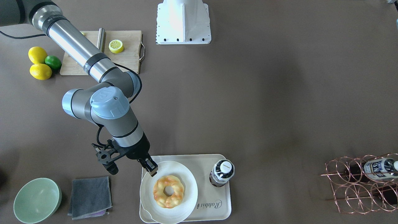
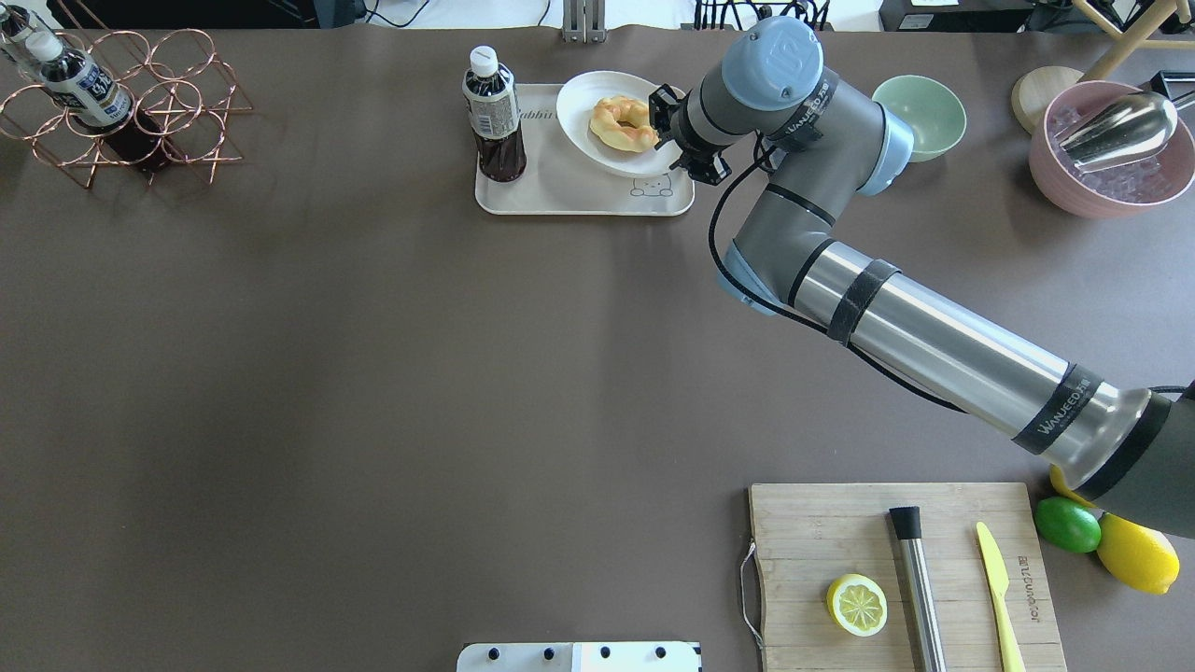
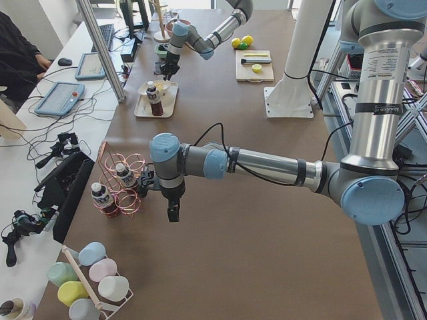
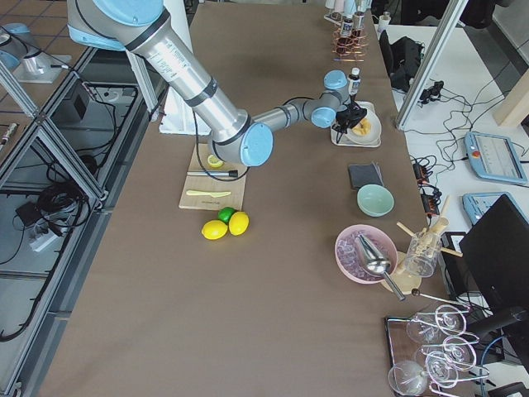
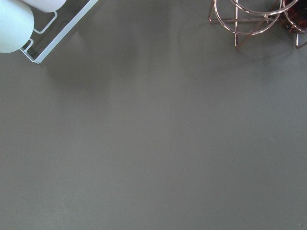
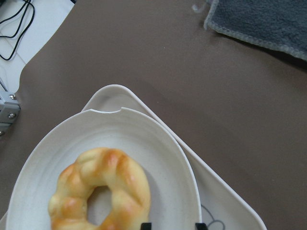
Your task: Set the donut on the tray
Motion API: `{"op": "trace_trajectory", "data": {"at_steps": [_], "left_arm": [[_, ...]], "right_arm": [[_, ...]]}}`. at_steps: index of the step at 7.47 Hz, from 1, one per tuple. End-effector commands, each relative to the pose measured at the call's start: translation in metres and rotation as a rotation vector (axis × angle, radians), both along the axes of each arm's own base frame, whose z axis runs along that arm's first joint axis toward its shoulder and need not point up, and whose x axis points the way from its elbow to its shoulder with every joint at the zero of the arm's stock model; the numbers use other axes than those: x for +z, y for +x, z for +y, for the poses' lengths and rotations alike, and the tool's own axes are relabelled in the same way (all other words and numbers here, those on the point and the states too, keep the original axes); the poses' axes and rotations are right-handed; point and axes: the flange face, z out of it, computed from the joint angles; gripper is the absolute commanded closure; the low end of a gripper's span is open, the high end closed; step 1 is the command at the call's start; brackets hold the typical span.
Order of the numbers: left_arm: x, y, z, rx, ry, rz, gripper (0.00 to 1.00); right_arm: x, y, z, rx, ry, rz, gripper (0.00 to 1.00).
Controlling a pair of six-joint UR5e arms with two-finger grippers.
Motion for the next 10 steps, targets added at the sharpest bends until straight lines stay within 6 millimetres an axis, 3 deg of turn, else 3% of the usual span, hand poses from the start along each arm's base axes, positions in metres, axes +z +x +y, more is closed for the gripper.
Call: {"op": "trace_trajectory", "data": {"at_steps": [1, 3, 5, 6, 7, 9, 10], "left_arm": [[-0.002, 0.0, -0.002, 0.0, 0.003, -0.001, 0.02], [-0.003, 0.0, -0.003, 0.0, 0.005, 0.0, 0.02], [-0.004, 0.0, -0.003, 0.0, 0.008, 0.0, 0.02], [-0.005, -0.001, -0.002, -0.002, 0.009, 0.0, 0.02], [-0.004, -0.001, -0.001, -0.002, 0.008, 0.0, 0.02], [-0.002, -0.002, 0.001, -0.003, 0.003, 0.001, 0.02], [0.001, -0.002, 0.002, -0.002, 0.0, 0.0, 0.02]], "right_arm": [[0.002, -0.01, 0.006, 0.006, 0.012, 0.012, 0.0], [-0.007, 0.0, 0.002, 0.014, 0.025, 0.0, 0.0], [-0.031, 0.029, -0.004, 0.024, 0.047, -0.049, 0.0], [-0.045, 0.054, -0.003, -0.016, 0.041, -0.1, 0.0], [-0.046, 0.09, 0.003, -0.018, 0.033, -0.113, 0.0], [-0.074, 0.145, 0.025, -0.082, 0.014, -0.058, 0.0], [-0.078, 0.179, 0.043, -0.106, 0.012, -0.018, 0.0]]}}
